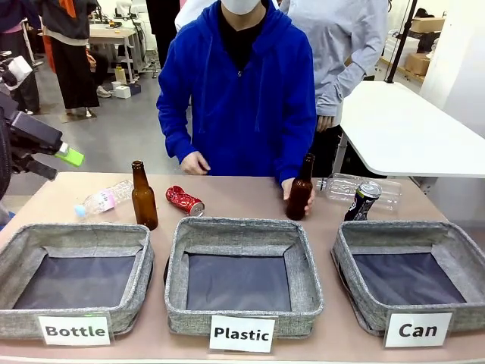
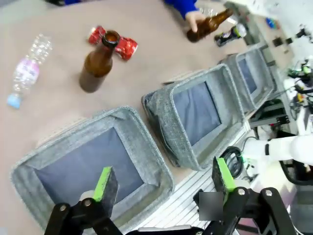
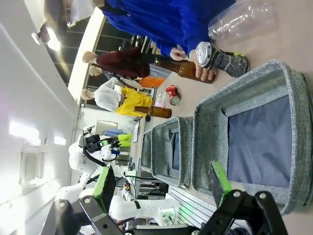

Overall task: Sort the can waste into the basket.
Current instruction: Pick up the can waste from the table and place it in the right Fabric basket.

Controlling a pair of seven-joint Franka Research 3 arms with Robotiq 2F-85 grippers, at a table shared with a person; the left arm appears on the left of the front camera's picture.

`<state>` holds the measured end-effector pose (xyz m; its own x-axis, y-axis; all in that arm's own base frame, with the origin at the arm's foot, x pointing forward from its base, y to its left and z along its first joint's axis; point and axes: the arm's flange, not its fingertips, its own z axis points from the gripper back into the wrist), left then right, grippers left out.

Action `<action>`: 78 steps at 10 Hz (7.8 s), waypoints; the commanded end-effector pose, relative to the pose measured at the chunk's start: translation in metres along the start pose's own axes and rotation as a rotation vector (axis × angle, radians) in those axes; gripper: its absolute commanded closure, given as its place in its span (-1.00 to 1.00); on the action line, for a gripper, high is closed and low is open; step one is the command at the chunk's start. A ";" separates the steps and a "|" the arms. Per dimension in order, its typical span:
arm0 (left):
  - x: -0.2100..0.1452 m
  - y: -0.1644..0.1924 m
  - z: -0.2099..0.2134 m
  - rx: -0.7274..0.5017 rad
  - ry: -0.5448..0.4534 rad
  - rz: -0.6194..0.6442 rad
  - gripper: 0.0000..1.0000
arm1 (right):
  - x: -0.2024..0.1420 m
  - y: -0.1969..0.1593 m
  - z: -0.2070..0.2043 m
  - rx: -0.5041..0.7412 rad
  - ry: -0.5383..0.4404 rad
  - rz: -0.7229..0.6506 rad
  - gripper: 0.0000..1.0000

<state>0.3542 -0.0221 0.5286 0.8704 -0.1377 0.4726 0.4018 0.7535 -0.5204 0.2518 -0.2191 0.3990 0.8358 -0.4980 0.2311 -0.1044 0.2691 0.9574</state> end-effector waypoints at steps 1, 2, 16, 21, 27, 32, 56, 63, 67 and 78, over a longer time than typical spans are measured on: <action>0.032 -0.013 -0.039 0.057 0.145 -0.019 -1.00 | 0.004 0.001 0.001 0.020 -0.012 0.027 -1.00; 0.067 -0.012 -0.054 0.071 0.157 0.023 -1.00 | 0.004 0.001 0.001 0.020 -0.012 0.027 -1.00; -0.117 0.222 0.183 -0.352 -0.228 0.516 -1.00 | 0.004 0.001 0.001 0.020 -0.012 0.027 -1.00; -0.191 0.295 0.211 -0.453 -0.234 0.593 -1.00 | 0.004 0.001 0.001 0.020 -0.012 0.027 -1.00; -0.100 0.192 0.182 -0.200 -0.141 0.529 -1.00 | 0.004 0.001 0.001 0.020 -0.012 0.027 -1.00; 0.040 0.074 0.076 -0.041 0.062 0.326 -1.00 | 0.004 0.001 0.001 0.020 -0.012 0.027 -1.00; 0.234 -0.054 -0.307 0.516 0.318 0.126 -1.00 | 0.004 0.001 0.001 0.020 -0.012 0.027 -1.00; 0.227 0.041 0.045 -0.250 0.369 0.163 -1.00 | 0.004 0.001 0.001 0.020 -0.012 0.027 -1.00; 0.097 0.172 0.124 -0.546 0.235 0.296 -1.00 | 0.004 0.001 0.001 0.020 -0.012 0.027 -1.00; 0.041 0.232 0.059 -0.664 0.168 0.405 -1.00 | 0.004 0.001 0.001 0.020 -0.012 0.027 -1.00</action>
<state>0.4630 0.2028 0.4550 0.9927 -0.0836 0.0874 0.1029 0.2043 -0.9735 0.2520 -0.2214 0.3998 0.8382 -0.4943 0.2305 -0.1049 0.2687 0.9575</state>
